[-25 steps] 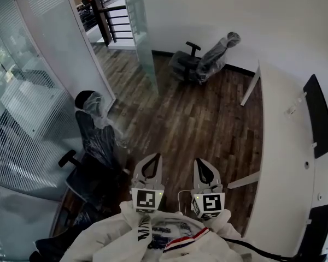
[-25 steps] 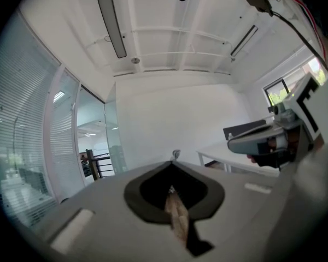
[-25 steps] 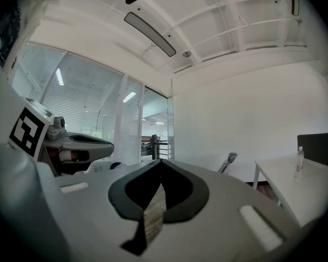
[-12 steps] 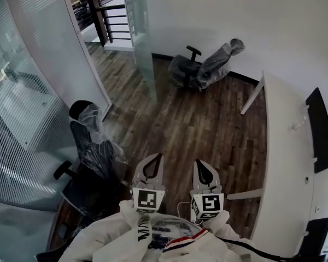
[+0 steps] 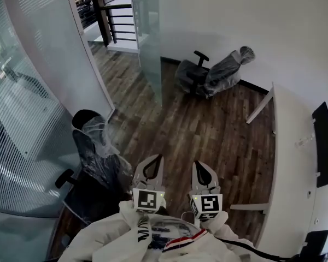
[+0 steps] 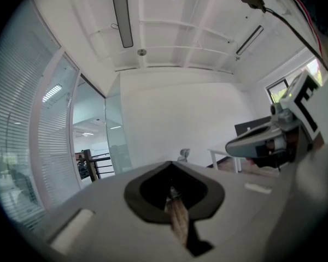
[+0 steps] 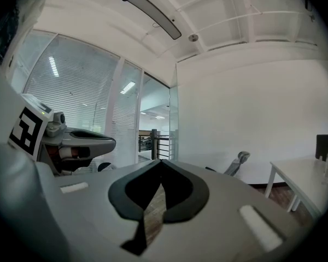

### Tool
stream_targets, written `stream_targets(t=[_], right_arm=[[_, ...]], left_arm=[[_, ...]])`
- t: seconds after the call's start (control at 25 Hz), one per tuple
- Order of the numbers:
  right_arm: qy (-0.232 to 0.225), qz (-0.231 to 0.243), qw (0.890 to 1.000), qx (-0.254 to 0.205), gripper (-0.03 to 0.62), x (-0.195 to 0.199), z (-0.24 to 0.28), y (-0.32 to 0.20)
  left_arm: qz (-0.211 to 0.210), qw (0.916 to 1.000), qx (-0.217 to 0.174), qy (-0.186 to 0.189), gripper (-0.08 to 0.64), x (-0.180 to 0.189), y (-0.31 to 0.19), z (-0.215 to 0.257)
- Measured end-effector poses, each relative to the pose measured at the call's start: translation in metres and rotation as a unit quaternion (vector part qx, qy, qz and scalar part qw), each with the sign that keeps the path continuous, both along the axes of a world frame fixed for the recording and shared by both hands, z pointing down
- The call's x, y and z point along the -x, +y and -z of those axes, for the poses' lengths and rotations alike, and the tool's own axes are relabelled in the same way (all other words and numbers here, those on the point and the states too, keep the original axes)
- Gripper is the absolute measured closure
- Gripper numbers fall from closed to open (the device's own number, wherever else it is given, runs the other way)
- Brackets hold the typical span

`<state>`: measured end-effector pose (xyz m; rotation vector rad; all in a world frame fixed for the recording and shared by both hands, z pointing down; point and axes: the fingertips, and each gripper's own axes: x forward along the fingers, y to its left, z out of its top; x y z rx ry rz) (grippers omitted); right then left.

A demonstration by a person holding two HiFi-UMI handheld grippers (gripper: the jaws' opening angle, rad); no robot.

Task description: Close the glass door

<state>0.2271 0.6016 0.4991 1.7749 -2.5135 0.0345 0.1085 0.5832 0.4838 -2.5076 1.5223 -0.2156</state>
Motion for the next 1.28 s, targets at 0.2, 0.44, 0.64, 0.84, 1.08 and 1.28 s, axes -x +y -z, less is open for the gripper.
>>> stream_targets(t=[0.2, 0.44, 0.64, 0.84, 1.08, 1.28], right_arm=[[0.003, 0.001, 1.0, 0.002, 0.588, 0.026, -0.001, -0.029], [0.008, -0.005, 1.0, 0.004, 0.588, 0.048, -0.001, -0.049], [0.014, -0.012, 1.0, 0.001, 0.588, 0.049, 0.003, -0.058], [0.01, -0.028, 0.999, 0.014, 0.588, 0.037, -0.004, -0.064], [0.006, -0.016, 1.0, 0.024, 0.588, 0.039, -0.016, -0.086], [-0.001, -0.014, 0.999, 0.029, 0.588, 0.019, -0.024, -0.119]], left_arm=[[0.002, 1.0, 0.0, 0.003, 0.558, 0.027, -0.026, 0.002], [0.002, 1.0, -0.001, 0.005, 0.557, 0.055, -0.048, 0.0], [0.003, 0.9998, -0.004, 0.017, 0.557, 0.061, -0.06, -0.003], [-0.011, 0.9998, 0.008, 0.016, 0.557, 0.051, -0.065, -0.01], [0.001, 0.9998, 0.017, 0.012, 0.557, 0.052, -0.088, -0.019], [0.01, 0.9994, 0.033, 0.006, 0.557, 0.04, -0.12, -0.027]])
